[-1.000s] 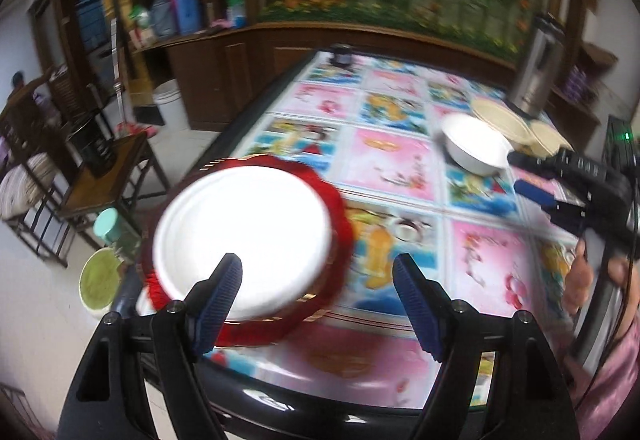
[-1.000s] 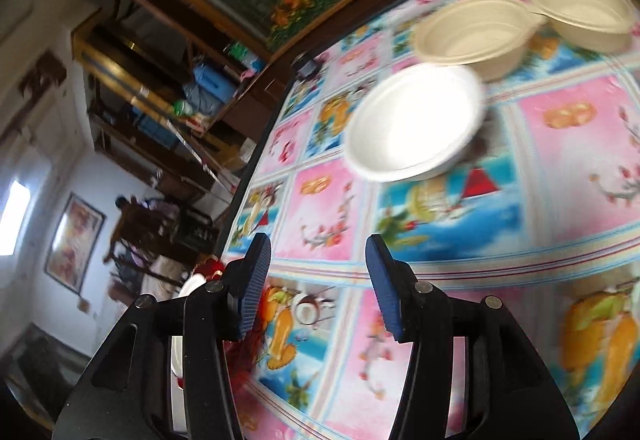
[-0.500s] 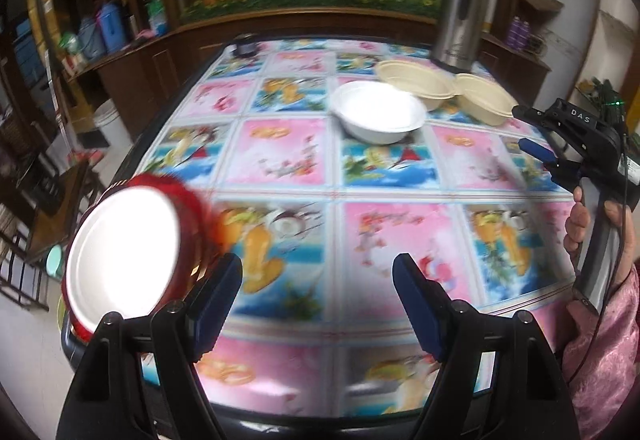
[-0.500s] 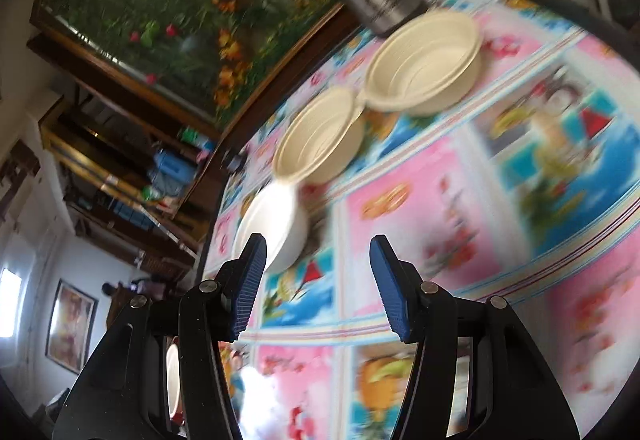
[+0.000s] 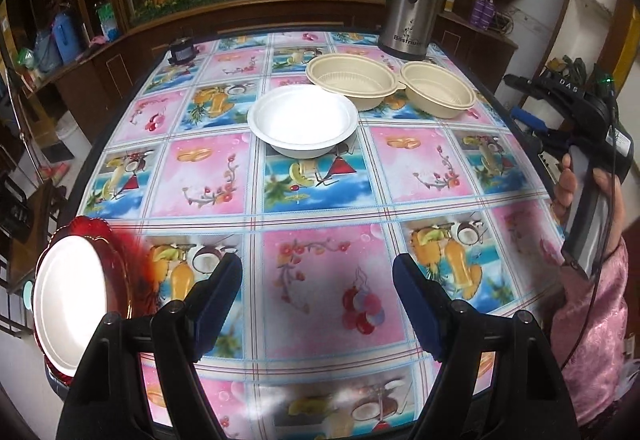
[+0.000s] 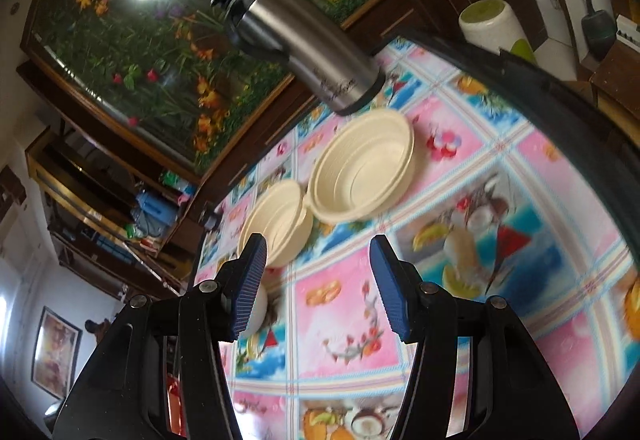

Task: Organize plates and bowls
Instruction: 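Move both grippers back over the table toward the beige bowls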

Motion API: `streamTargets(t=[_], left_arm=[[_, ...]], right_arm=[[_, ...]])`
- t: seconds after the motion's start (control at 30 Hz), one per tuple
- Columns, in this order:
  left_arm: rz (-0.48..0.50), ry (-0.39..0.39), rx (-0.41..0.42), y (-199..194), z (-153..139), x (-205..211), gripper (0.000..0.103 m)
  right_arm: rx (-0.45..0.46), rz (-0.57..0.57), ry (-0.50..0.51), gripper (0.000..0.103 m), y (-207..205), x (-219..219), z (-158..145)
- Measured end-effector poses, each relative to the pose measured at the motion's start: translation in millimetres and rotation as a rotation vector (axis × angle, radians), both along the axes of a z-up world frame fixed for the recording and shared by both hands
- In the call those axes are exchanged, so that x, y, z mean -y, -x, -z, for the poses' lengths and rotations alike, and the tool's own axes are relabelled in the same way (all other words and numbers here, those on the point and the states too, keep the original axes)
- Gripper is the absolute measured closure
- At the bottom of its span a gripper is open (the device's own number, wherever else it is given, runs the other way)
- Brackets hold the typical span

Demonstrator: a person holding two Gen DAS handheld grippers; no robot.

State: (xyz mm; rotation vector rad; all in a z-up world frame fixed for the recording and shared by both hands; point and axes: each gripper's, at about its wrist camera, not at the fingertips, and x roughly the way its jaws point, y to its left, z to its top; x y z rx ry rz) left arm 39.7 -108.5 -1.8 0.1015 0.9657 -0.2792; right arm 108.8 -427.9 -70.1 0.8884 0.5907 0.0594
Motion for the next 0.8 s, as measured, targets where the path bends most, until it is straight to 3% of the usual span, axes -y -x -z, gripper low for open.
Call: streamTargets(t=[0.17, 0.23, 0.43, 0.8], left_arm=[[-0.014, 0.008, -0.041, -7.2, 13.0, 9.9, 0.025], [-0.007, 0.018, -0.061, -6.8, 21.7, 15.5, 0.025], [0.023, 0.09, -0.114, 1.2, 38.4, 21.4, 0.025], [-0.035, 0.168, -0.108, 17.6, 51.3, -35.3, 0.025]], right_arm=[[0.106, 0.153, -0.071, 0.049, 3.0, 19.3, 20.0], [0.033, 0.203, -0.072, 0.049, 1.4, 28.8, 36.8], [-0.025, 0.236, -0.152, 0.049, -1.5, 48.4, 58.0], [-0.029, 0.317, 0.028, 0.049, 8.5, 38.5, 53.8]])
